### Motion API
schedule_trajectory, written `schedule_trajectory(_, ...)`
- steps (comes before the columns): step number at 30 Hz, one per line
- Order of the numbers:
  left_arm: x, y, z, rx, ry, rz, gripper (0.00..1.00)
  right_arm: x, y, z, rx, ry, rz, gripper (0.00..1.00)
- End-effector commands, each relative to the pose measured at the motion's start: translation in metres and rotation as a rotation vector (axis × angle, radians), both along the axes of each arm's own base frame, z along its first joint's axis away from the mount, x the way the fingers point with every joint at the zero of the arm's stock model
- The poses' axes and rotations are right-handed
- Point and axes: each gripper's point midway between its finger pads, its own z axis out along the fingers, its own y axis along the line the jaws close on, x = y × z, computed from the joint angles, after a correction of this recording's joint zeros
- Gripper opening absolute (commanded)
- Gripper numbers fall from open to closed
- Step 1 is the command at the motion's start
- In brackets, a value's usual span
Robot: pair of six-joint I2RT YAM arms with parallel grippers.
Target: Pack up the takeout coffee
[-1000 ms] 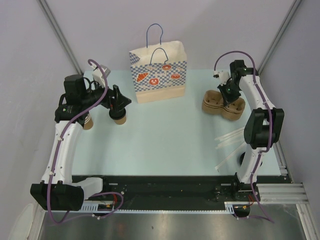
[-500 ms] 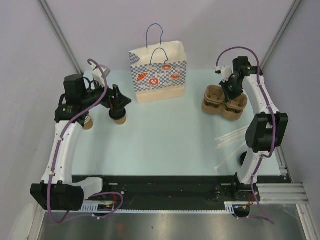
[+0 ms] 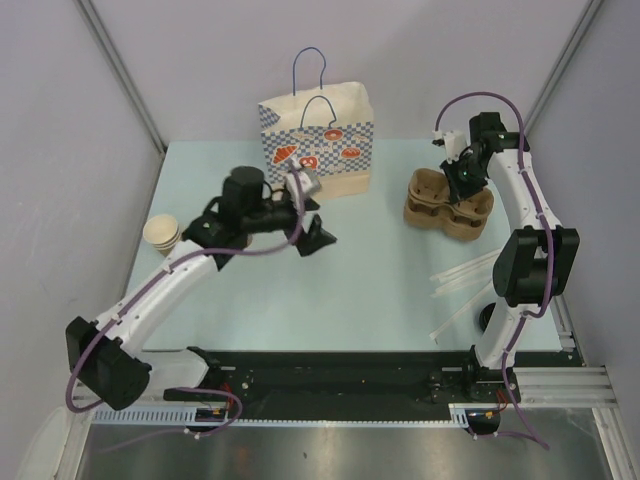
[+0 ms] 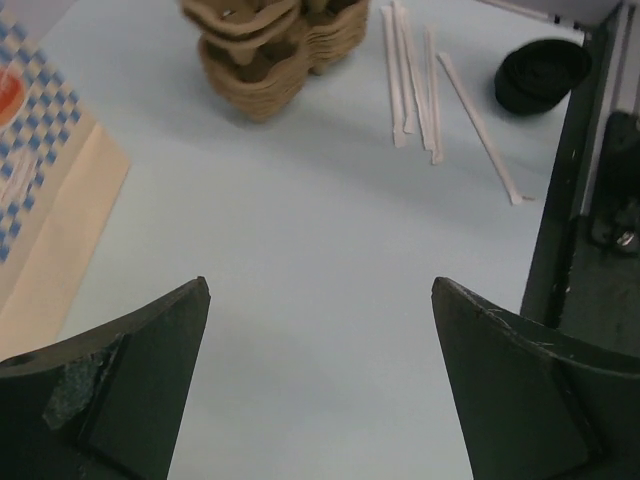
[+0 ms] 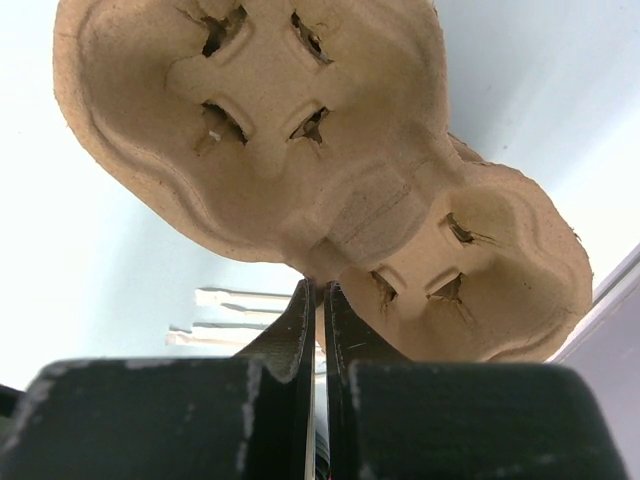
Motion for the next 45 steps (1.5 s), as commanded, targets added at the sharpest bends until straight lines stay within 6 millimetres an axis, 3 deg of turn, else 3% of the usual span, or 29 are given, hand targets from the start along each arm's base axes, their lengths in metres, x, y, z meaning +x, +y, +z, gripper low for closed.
schedule_trajectory(1, 0.005, -0.051, 0.010, 0.167, -0.541, -0.147, 0.98, -0.001, 0.004, 0.016, 0.030, -0.028, 0.012, 0.00)
schedule_trajectory(4, 0.004, -0.091, 0.005, 0.197, -0.736, -0.266, 0.96, -0.002, 0.004, 0.014, 0.030, -0.016, 0.004, 0.00)
schedule_trajectory(6, 0.007, -0.110, 0.002, 0.200, -0.872, -0.337, 0.86, 0.000, 0.002, 0.013, 0.023, -0.015, -0.011, 0.00)
schedule_trajectory(8, 0.021, -0.134, -0.005, 0.179, -0.957, -0.346, 0.75, 0.001, 0.004, 0.014, 0.037, -0.011, -0.036, 0.00)
schedule_trajectory(11, 0.037, -0.165, -0.022, 0.185, -1.049, -0.371, 0.65, 0.006, 0.006, 0.022, 0.057, -0.023, -0.063, 0.00)
schedule_trajectory(12, 0.041, -0.173, -0.017, 0.191, -1.120, -0.385, 0.63, 0.009, 0.006, 0.027, 0.060, -0.033, -0.067, 0.00)
schedule_trajectory(13, 0.043, -0.181, -0.022, 0.199, -1.143, -0.400, 0.59, 0.010, 0.006, 0.024, 0.059, -0.023, -0.070, 0.00)
schedule_trajectory(14, 0.046, -0.192, -0.041, 0.217, -1.137, -0.419, 0.56, 0.010, 0.005, 0.025, 0.058, -0.021, -0.079, 0.00)
schedule_trajectory(15, 0.051, -0.201, -0.031, 0.208, -1.170, -0.412, 0.54, 0.010, 0.005, 0.024, 0.054, -0.019, -0.081, 0.00)
schedule_trajectory(16, 0.054, -0.207, -0.034, 0.210, -1.169, -0.418, 0.49, 0.011, 0.005, 0.023, 0.057, -0.017, -0.083, 0.00)
schedule_trajectory(17, 0.058, -0.217, -0.053, 0.227, -1.145, -0.438, 0.48, 0.011, 0.005, 0.022, 0.056, -0.012, -0.085, 0.00)
schedule_trajectory(18, 0.066, -0.223, -0.040, 0.212, -1.168, -0.402, 0.47, 0.010, 0.005, 0.022, 0.056, -0.010, -0.087, 0.00)
schedule_trajectory(20, 0.071, -0.235, -0.056, 0.222, -1.165, -0.405, 0.46, 0.009, 0.005, 0.021, 0.056, -0.006, -0.087, 0.00)
schedule_trajectory(21, 0.075, -0.239, -0.050, 0.218, -1.200, -0.385, 0.45, 0.009, 0.005, 0.022, 0.054, -0.008, -0.085, 0.00)
schedule_trajectory(31, 0.096, -0.267, -0.067, 0.225, -1.219, -0.353, 0.41, -0.001, 0.009, 0.029, 0.070, 0.001, -0.060, 0.00)
schedule_trajectory(45, 0.100, -0.271, -0.094, 0.274, -1.213, -0.396, 0.35, -0.005, 0.013, 0.031, 0.092, 0.003, -0.043, 0.00)
